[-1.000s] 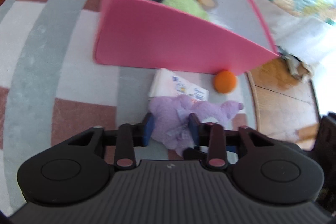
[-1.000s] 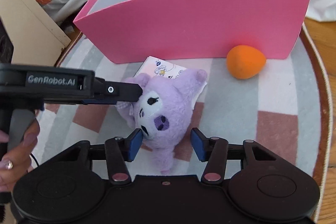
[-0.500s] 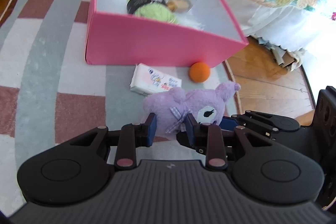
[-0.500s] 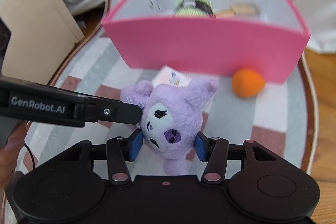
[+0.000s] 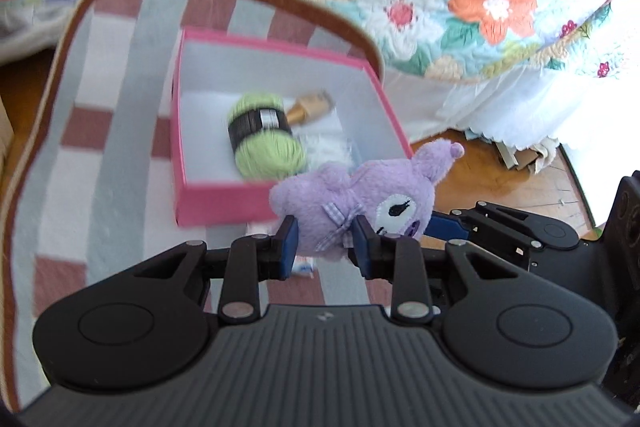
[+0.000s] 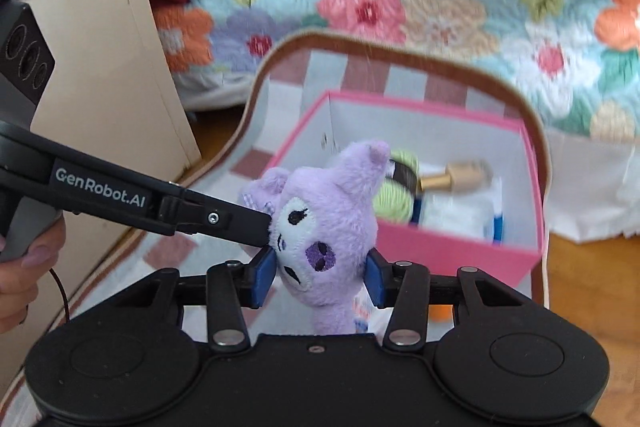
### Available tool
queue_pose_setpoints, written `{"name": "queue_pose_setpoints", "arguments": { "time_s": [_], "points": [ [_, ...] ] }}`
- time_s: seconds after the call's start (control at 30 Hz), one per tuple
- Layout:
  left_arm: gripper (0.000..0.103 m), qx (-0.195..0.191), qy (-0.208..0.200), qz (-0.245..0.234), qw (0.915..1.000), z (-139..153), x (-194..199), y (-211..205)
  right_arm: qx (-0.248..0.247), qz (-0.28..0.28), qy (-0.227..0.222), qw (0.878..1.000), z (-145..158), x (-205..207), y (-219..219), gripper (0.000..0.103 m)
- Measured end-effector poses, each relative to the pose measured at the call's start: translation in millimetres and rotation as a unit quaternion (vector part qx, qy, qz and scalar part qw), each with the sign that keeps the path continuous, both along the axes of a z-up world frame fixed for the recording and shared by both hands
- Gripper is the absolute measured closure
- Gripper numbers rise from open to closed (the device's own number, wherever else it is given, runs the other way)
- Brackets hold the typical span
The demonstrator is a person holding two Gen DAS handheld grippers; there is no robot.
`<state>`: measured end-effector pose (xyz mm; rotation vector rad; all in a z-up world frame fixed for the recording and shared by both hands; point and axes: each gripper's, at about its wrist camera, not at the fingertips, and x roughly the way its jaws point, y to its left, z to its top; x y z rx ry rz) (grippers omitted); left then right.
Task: Organize objects
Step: 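Lift the plush toy and carry it into the pink box, then open the left gripper to release the plush toy in the box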
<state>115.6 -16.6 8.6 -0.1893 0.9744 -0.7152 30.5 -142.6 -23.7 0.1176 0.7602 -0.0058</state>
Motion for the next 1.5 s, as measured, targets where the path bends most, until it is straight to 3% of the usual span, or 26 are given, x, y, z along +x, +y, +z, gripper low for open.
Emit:
{"name": "queue_pose_setpoints", "arguments": {
  "time_s": [0.17, 0.3, 0.5, 0.67, 0.77, 0.87, 0.97, 1.0, 1.07, 1.2, 1.3, 1.4, 1.5],
  "points": [
    [0.075, 0.04, -0.016, -0.009, 0.999, 22, 32, -11, 0.011, -0.004, -0.011, 1.0, 22, 24, -12, 0.052],
    [0.077, 0.099, -0.012, -0.009, 0.9949, 21, 63, -26, 0.065, -0.022, -0.001, 0.998, 18, 51, -25, 0.053],
    [0.079, 0.171, -0.003, -0.029, 0.9848, -8, 113, -56, 0.129, -0.068, 0.041, 0.988, -14, 99, -38, 0.055],
    [0.086, 0.176, 0.055, -0.012, 0.9828, -41, 146, -74, 0.185, -0.118, 0.07, 0.973, -47, 127, -54, 0.055],
    [0.089, 0.206, 0.042, -0.013, 0.9776, -53, 154, -81, 0.204, -0.144, 0.079, 0.965, -59, 133, -55, 0.056],
    [0.089, 0.198, 0.05, -0.005, 0.979, -59, 162, -77, 0.232, -0.141, 0.086, 0.959, -67, 136, -51, 0.057],
    [0.088, 0.184, 0.066, 0.0, 0.9807, -66, 167, -74, 0.208, -0.148, 0.096, 0.962, -71, 141, -41, 0.059],
    [0.088, 0.182, 0.065, 0.001, 0.9811, -67, 166, -74, 0.209, -0.15, 0.098, 0.961, -75, 141, -40, 0.065],
    [0.088, 0.174, 0.061, 0.002, 0.9828, -68, 164, -75, 0.232, -0.155, 0.103, 0.955, -83, 143, -41, 0.071],
    [0.087, 0.164, 0.059, 0.017, 0.9845, -68, 167, -73, 0.228, -0.186, 0.099, 0.951, -84, 149, -35, 0.072],
    [0.087, 0.16, 0.053, 0.017, 0.9856, -65, 166, -67, 0.227, -0.157, 0.119, 0.954, -79, 154, -29, 0.066],
    [0.087, 0.138, 0.045, 0.014, 0.9893, -57, 163, -58, 0.201, -0.112, 0.125, 0.965, -65, 145, -32, 0.056],
    [0.087, 0.125, 0.027, 0.015, 0.9917, -50, 158, -49, 0.195, -0.162, 0.112, 0.961, -55, 130, -51, 0.047]
  ]
}}
